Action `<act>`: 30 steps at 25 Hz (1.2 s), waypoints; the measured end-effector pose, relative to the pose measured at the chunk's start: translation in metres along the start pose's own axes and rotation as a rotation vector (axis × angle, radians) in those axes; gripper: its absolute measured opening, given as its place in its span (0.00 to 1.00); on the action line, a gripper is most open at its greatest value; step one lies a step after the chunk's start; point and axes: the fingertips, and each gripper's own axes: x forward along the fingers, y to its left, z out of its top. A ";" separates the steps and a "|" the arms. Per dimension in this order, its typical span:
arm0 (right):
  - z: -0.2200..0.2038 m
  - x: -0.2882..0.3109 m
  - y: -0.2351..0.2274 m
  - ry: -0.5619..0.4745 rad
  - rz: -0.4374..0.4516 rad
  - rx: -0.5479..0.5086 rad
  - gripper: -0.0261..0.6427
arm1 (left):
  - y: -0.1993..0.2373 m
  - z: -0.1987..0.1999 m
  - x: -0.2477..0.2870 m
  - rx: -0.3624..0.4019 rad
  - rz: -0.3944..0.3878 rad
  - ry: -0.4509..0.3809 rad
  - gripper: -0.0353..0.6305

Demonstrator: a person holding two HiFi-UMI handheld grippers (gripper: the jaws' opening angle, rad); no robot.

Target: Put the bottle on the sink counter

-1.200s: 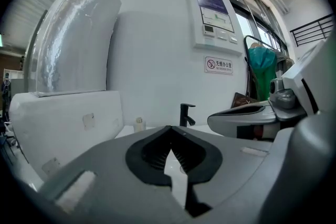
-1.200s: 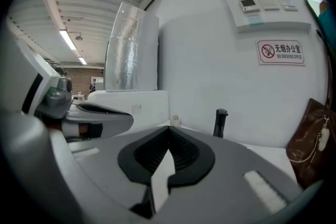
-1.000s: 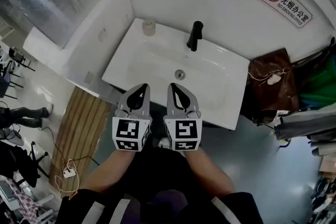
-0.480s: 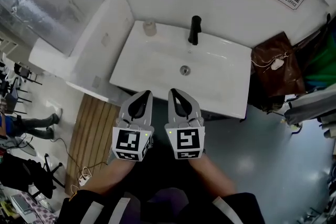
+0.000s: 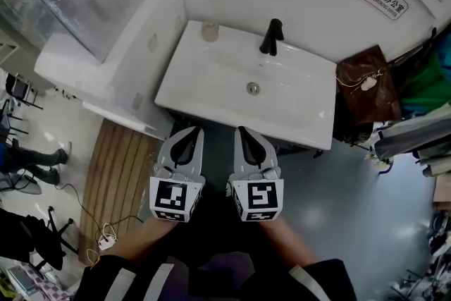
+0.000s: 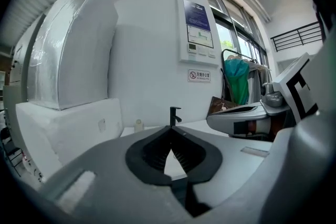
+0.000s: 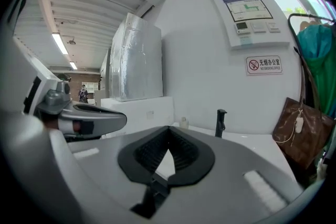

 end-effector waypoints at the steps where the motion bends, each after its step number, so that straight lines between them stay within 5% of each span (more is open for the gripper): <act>1: 0.000 -0.001 0.004 0.004 -0.003 -0.005 0.04 | 0.002 -0.003 -0.003 -0.006 -0.006 0.002 0.05; 11: -0.008 -0.004 0.018 0.056 -0.028 -0.027 0.04 | -0.001 -0.007 -0.002 -0.017 -0.082 -0.007 0.05; 30: -0.017 0.007 0.017 0.078 -0.026 -0.022 0.04 | 0.005 -0.013 0.008 -0.032 -0.089 0.003 0.05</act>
